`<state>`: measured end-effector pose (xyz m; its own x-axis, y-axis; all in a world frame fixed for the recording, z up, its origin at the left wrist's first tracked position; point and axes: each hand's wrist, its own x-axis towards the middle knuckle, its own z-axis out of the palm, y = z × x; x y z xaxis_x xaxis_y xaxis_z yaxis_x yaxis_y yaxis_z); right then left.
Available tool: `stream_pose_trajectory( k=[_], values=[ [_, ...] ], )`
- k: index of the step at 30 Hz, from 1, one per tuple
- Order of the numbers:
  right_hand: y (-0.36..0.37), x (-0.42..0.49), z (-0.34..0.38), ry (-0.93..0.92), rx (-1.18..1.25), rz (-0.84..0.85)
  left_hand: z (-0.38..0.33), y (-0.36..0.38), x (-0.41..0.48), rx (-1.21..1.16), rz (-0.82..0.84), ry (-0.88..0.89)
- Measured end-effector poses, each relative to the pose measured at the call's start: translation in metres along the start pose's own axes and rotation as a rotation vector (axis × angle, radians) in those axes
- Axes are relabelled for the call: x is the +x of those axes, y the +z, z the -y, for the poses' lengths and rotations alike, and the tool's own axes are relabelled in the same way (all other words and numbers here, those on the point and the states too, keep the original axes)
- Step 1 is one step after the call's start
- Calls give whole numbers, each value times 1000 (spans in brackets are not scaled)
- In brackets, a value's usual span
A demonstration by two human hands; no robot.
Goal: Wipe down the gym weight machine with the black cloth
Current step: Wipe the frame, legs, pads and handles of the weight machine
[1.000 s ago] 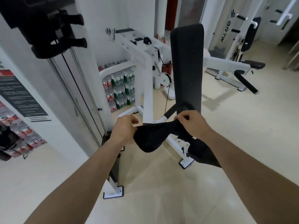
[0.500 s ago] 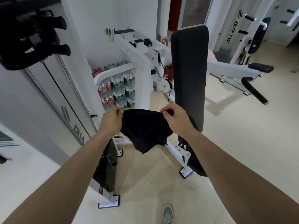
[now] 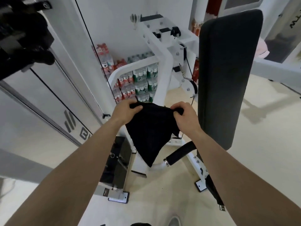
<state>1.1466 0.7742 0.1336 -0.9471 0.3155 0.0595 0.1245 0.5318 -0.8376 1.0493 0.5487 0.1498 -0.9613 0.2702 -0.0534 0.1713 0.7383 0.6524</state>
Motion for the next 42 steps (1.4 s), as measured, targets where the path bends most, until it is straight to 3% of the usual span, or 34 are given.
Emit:
stream_pose_trajectory(
  k=[4, 6, 12, 14, 17, 22, 26, 29, 31, 33, 34, 36, 42],
  values=[
    [25, 17, -15, 61, -318, 129, -6, 27, 28, 117, -26, -130],
    [47, 18, -22, 109, -305, 202, -8, 51, 21, 13, -46, -241],
    [106, 19, -35, 482, 565, 257, -1, 99, 15, -614, 226, -370],
    [116, 27, -35, 564, 715, 221, 4, 103, 30, -703, 256, -375],
    [123, 48, -34, 601, 802, 143, 4, 106, 56, -644, 271, -309],
    [115, 97, -23, 535, 666, -2, -6, 102, 115, -581, 323, -243],
    [114, 108, -16, 426, 485, -16, -9, 100, 144, -537, 295, -257],
    [113, 87, -7, 367, 444, -33, 6, 100, 137, -233, 156, -143],
    [111, 70, -3, 345, 431, -26, 17, 99, 120, -99, -56, -22],
    [104, 57, 2, 390, 424, -55, 18, 93, 102, -257, -248, -7],
    [99, 53, 3, 425, 422, -89, 16, 90, 96, -373, -255, -59],
    [90, 49, 5, 464, 402, -164, 8, 86, 87, -528, -144, -178],
    [90, 57, -4, 407, 305, -230, -23, 92, 76, -458, 209, -221]
  ],
)
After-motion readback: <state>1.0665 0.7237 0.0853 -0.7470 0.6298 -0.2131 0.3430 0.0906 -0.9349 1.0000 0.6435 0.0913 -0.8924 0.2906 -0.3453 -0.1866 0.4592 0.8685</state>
